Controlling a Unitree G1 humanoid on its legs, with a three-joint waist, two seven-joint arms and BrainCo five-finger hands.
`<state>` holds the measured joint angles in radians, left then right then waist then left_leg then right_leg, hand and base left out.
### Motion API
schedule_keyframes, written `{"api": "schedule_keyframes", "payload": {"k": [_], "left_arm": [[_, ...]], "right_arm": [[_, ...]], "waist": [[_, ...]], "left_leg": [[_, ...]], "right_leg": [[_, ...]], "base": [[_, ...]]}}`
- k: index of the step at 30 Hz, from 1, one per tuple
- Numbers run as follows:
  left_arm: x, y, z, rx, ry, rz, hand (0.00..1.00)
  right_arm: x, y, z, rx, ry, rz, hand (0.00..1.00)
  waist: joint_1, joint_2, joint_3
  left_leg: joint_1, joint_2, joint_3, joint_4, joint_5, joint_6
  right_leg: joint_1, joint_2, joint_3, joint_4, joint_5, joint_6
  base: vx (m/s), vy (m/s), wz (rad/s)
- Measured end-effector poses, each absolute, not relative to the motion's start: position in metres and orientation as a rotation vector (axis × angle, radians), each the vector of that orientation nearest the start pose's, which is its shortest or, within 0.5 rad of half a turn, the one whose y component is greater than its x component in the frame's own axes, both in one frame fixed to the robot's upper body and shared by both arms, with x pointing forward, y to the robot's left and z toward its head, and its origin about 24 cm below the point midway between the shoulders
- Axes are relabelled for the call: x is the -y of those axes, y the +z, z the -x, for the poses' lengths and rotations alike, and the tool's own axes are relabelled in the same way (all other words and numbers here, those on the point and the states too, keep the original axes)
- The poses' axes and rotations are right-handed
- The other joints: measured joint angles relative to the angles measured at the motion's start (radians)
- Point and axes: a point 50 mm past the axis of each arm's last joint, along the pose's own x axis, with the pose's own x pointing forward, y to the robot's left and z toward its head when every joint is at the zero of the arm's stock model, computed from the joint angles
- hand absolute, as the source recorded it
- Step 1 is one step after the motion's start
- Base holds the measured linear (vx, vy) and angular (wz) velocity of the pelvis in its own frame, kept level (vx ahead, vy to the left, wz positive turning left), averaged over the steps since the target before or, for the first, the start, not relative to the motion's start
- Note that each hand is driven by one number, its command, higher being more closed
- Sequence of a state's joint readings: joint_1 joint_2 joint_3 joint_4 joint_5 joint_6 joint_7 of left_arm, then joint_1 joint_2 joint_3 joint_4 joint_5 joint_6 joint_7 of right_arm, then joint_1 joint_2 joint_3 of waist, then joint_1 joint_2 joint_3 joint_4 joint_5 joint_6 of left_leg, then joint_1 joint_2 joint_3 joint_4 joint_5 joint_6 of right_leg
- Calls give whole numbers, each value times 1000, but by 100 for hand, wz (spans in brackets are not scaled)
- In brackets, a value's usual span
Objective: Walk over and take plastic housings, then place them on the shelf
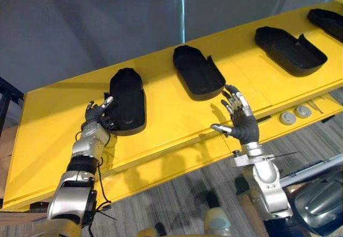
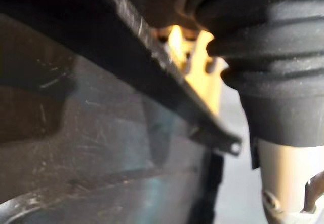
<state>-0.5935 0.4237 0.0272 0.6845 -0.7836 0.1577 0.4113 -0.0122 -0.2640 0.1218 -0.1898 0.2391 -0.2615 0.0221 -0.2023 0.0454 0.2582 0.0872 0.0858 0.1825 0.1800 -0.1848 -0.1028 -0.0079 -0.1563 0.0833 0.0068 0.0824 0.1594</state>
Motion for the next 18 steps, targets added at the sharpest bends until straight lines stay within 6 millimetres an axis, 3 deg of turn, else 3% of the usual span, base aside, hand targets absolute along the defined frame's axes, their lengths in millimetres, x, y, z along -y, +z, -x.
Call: {"api": "schedule_keyframes", "payload": {"k": [6,13,18], "left_arm": [[-254,70,-348,-250,481,573,0],[-243,59,-343,-256,443,715,0],[-240,54,-339,-260,442,759,0]], "right_arm": [[158,109,-243,413,186,-2,0],[158,106,-242,403,185,16,0],[160,103,-240,392,182,15,0]], "waist": [[10,-8,-5],[20,-10,-29],[21,-25,-48]], "left_leg": [[2,-1,-3,-1,0,0],[6,-1,-3,-9,2,-1],[16,-1,2,-17,5,-1]], "right_leg": [[7,-1,-2,-2,0,0],[9,0,-3,-7,0,0],[13,-1,-2,-9,0,0]], "base": [[0,0,0],[0,0,0],[2,3,-2]]}}
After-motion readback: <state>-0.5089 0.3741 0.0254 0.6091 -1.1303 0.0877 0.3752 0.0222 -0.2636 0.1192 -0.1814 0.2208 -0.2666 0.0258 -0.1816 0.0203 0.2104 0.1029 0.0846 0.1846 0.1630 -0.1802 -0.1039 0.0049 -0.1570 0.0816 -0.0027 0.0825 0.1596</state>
